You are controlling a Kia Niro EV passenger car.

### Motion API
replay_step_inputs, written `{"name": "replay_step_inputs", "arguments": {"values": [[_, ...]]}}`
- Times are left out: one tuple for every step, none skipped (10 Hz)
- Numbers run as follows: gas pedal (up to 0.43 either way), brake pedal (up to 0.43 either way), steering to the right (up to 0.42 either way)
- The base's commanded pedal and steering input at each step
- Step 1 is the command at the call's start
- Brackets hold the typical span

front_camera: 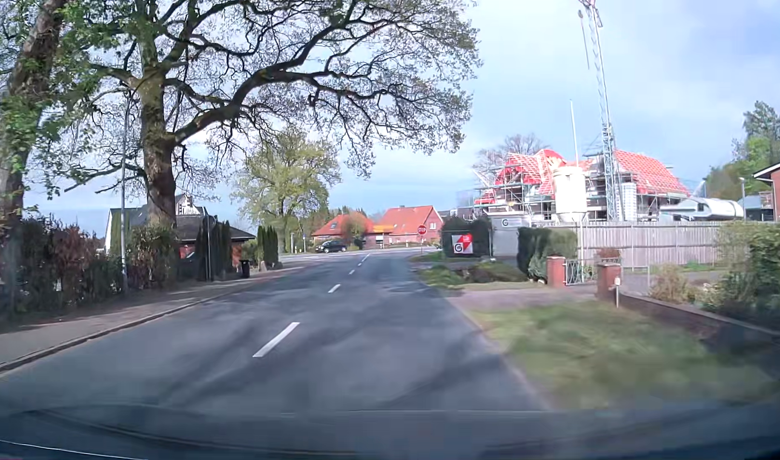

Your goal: Follow the waypoints while adhering to traffic rules and regulations

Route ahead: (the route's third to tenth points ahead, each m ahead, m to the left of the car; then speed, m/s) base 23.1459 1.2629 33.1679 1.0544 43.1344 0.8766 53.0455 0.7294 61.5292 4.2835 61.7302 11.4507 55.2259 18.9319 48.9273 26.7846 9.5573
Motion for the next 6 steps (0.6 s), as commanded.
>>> {"name": "replay_step_inputs", "arguments": {"values": [[0.000, 0.006, -0.005], [0.000, 0.000, -0.005], [0.000, 0.012, -0.005], [0.000, 0.000, -0.005], [0.000, 0.012, -0.005], [0.000, 0.012, -0.005]]}}
